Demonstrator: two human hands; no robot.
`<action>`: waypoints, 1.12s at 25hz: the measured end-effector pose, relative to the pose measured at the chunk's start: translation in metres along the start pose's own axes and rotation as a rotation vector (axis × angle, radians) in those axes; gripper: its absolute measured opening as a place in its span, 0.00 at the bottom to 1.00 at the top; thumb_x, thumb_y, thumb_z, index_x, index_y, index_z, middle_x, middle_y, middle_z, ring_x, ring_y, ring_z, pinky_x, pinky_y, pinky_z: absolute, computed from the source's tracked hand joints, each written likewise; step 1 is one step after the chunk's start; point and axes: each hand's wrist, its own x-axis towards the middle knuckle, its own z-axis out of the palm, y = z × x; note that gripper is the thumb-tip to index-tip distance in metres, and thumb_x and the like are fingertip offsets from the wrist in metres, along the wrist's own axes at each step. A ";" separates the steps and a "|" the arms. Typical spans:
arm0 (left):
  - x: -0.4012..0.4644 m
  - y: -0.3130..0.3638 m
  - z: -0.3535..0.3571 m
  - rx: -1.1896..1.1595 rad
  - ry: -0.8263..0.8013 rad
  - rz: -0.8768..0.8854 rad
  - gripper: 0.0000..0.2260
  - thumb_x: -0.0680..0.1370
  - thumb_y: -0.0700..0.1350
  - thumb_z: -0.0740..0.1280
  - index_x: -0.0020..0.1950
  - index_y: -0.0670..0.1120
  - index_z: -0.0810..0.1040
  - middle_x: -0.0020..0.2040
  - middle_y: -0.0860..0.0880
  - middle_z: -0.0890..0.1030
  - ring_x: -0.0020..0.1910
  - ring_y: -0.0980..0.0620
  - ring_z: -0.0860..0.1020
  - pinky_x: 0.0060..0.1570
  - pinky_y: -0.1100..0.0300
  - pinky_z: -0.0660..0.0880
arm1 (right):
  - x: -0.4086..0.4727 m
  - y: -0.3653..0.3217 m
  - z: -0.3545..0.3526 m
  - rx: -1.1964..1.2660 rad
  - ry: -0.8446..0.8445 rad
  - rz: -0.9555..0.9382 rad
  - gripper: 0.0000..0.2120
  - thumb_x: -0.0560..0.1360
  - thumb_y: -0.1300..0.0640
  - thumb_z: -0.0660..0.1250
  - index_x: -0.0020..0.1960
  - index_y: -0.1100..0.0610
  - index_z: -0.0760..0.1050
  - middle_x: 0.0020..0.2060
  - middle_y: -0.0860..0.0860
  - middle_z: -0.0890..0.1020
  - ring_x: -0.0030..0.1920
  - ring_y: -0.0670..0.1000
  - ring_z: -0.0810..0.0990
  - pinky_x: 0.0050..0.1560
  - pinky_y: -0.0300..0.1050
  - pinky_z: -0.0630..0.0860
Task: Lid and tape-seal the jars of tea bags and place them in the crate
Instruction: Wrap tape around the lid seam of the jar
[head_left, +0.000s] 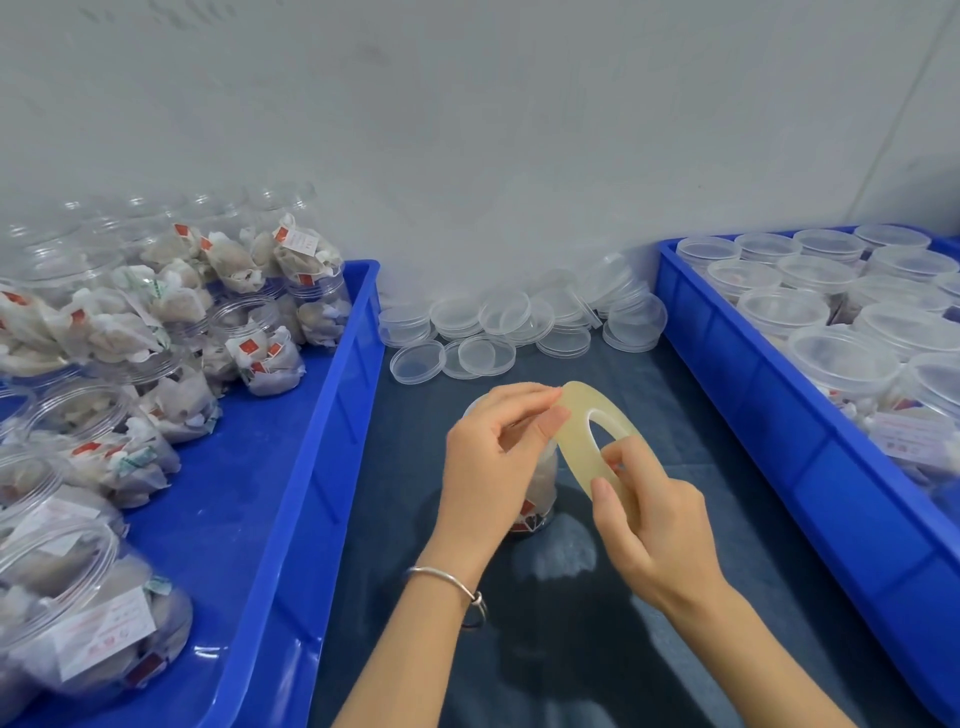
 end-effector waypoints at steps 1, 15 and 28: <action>0.000 0.000 -0.002 -0.057 0.041 -0.029 0.06 0.74 0.41 0.72 0.49 0.45 0.85 0.50 0.52 0.83 0.50 0.59 0.80 0.51 0.67 0.76 | 0.000 0.000 0.000 0.001 -0.003 -0.018 0.19 0.71 0.46 0.54 0.42 0.62 0.72 0.23 0.43 0.63 0.22 0.52 0.65 0.26 0.46 0.64; -0.005 0.016 -0.004 0.247 -0.034 0.030 0.08 0.79 0.42 0.65 0.42 0.53 0.74 0.42 0.57 0.78 0.45 0.60 0.74 0.43 0.72 0.68 | 0.006 0.007 -0.013 -0.057 -0.003 -0.042 0.19 0.70 0.46 0.55 0.42 0.62 0.72 0.23 0.43 0.64 0.22 0.49 0.64 0.26 0.43 0.63; -0.012 0.009 -0.006 -0.009 -0.031 0.014 0.16 0.72 0.35 0.73 0.54 0.50 0.76 0.43 0.51 0.82 0.44 0.57 0.80 0.46 0.68 0.75 | 0.004 0.004 -0.009 -0.111 -0.009 -0.052 0.19 0.70 0.46 0.55 0.41 0.62 0.73 0.24 0.44 0.66 0.21 0.53 0.66 0.24 0.47 0.67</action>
